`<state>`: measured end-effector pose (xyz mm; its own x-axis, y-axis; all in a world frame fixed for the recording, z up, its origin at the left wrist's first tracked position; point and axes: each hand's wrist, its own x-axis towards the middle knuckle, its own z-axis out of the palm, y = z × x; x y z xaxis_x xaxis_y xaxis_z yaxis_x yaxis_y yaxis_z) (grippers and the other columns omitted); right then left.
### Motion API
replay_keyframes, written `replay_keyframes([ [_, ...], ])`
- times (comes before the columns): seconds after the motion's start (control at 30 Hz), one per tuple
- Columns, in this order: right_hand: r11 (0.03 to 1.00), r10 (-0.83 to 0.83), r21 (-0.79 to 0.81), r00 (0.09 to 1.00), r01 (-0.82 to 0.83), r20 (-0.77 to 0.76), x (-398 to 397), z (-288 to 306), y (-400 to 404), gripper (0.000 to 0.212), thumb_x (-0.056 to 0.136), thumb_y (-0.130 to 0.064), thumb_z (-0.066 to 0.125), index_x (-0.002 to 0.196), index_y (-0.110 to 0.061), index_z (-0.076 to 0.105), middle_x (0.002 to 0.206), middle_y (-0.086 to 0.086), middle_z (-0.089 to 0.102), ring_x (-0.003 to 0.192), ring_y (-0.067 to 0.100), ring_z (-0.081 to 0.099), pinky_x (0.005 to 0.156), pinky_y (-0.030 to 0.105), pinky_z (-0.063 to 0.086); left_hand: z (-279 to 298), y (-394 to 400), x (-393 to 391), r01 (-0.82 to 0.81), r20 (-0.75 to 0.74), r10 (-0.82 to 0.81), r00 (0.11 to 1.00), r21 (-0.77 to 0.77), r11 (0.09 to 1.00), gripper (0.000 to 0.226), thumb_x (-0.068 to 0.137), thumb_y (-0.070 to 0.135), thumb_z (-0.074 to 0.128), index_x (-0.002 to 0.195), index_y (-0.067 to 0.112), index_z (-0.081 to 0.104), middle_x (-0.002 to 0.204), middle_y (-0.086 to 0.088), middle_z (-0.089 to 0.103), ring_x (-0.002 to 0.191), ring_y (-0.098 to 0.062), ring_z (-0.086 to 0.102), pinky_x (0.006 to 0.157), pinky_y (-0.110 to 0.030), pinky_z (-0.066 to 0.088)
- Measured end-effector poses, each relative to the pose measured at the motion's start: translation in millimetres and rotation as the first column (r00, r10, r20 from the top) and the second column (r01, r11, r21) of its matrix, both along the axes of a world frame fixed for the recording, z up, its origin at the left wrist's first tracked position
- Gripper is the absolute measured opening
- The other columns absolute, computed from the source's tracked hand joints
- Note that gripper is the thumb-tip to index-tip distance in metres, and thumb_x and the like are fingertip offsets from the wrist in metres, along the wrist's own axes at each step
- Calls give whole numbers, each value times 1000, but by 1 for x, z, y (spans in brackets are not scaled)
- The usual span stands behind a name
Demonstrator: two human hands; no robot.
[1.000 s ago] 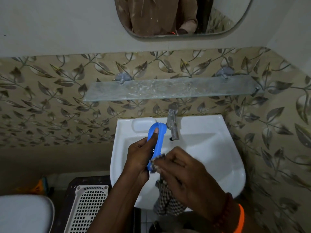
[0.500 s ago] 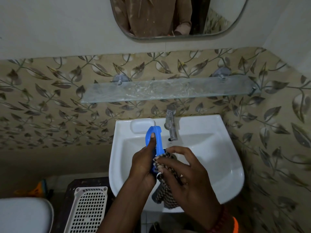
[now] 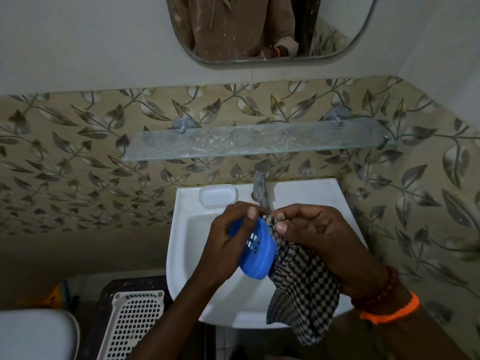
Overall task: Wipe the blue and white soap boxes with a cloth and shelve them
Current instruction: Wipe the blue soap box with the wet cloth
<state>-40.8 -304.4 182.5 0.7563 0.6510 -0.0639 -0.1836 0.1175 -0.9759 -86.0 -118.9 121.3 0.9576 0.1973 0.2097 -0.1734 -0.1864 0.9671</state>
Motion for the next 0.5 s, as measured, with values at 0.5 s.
replay_keyframes([
  [0.5, 876, 44, -302, 562, 376, 826, -34, -2, 19, 16, 92, -17, 70, 105, -26, 69, 94, -5, 69, 82, 1, 64, 77, 11, 52, -13, -5, 0, -92, -174, 82, 981, -47, 995, 93, 80, 93, 37, 58, 2, 44, 53, -25, 44, 51, -32, 44, 56, -44, 33],
])
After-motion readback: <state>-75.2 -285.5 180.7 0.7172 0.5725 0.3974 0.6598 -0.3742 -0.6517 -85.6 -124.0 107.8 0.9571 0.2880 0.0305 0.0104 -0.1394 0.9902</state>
